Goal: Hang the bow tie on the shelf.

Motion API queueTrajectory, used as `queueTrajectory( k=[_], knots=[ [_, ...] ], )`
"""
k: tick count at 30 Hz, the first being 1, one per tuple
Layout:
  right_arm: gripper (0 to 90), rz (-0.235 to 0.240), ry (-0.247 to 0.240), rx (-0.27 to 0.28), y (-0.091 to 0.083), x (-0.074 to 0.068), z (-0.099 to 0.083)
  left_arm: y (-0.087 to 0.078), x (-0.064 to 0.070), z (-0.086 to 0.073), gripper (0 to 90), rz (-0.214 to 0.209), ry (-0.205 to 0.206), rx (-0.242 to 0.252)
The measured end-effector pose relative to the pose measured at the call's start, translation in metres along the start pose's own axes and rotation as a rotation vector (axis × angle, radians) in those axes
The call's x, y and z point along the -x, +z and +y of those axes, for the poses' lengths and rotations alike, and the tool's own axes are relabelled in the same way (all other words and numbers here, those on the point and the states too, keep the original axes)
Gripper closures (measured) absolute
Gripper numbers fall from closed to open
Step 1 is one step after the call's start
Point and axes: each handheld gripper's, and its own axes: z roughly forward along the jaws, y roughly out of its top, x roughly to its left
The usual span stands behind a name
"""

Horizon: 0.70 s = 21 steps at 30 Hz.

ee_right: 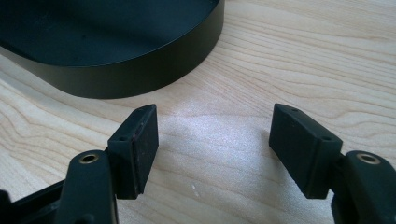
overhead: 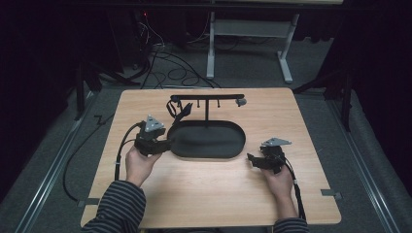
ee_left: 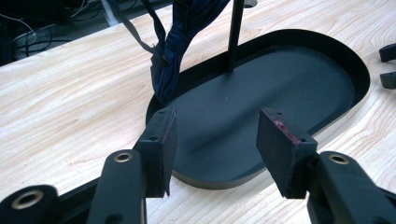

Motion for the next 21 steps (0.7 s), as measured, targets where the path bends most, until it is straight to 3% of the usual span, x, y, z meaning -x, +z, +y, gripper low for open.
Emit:
queueTrajectory(
  k=[21],
  knots=[
    [34.4, -0.001, -0.003, 0.002, 0.000, 0.000, 0.000, 0.000, 0.007, -0.024, 48.1, -0.006, -0.026, -0.026]
  ],
)
